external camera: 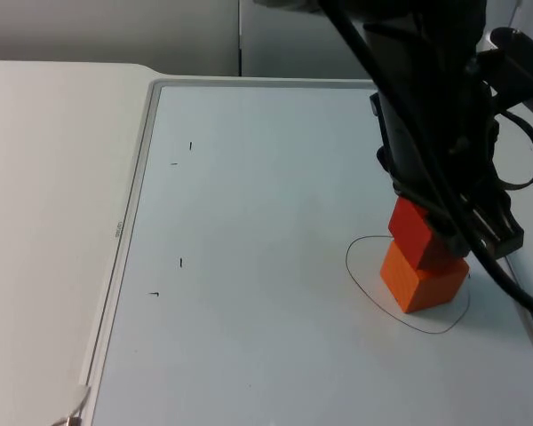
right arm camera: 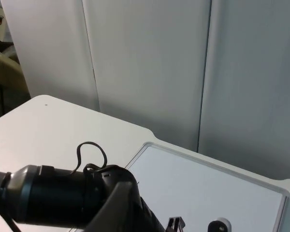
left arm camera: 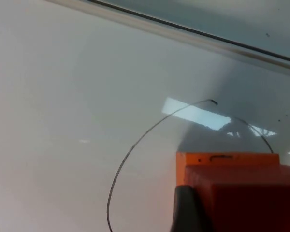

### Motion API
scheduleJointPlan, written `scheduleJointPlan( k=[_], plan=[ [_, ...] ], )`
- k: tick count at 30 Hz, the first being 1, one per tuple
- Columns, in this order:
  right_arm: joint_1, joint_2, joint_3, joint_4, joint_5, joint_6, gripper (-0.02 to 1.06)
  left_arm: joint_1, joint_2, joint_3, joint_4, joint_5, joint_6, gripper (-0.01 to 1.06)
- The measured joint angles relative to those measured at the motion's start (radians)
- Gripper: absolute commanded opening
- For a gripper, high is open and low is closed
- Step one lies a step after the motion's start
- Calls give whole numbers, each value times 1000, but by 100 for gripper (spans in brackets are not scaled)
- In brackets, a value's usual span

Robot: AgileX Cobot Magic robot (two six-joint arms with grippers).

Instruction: Pick up one cube with the left hand and another cube with the right hand. First place the cube in the right hand at the target position, then stack the cube in the left hand on top.

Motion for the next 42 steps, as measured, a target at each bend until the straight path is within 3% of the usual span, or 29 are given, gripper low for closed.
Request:
scheduleJointPlan(
  k=[19,23,26,27,31,35,42],
  plan=[
    [0,0,0,2,18,0,105,0,23,-2,0,-22,-18,1],
    [0,0,0,2,20,0,105,0,23,-2,0,-22,-18,13],
    [0,0,0,2,22,0,105,0,23,-2,0,-22,-18,39],
    [0,0,0,2,23,0,105,0,23,-2,0,-22,-20,39],
    [0,0,0,2,24,0,105,0,23,-2,0,-24,-37,70],
    [0,0,0,2,24,-6,105,0,23,-2,-23,-24,-44,81],
    [0,0,0,2,24,-10,105,0,2,-63,-42,32,-44,81]
  ],
)
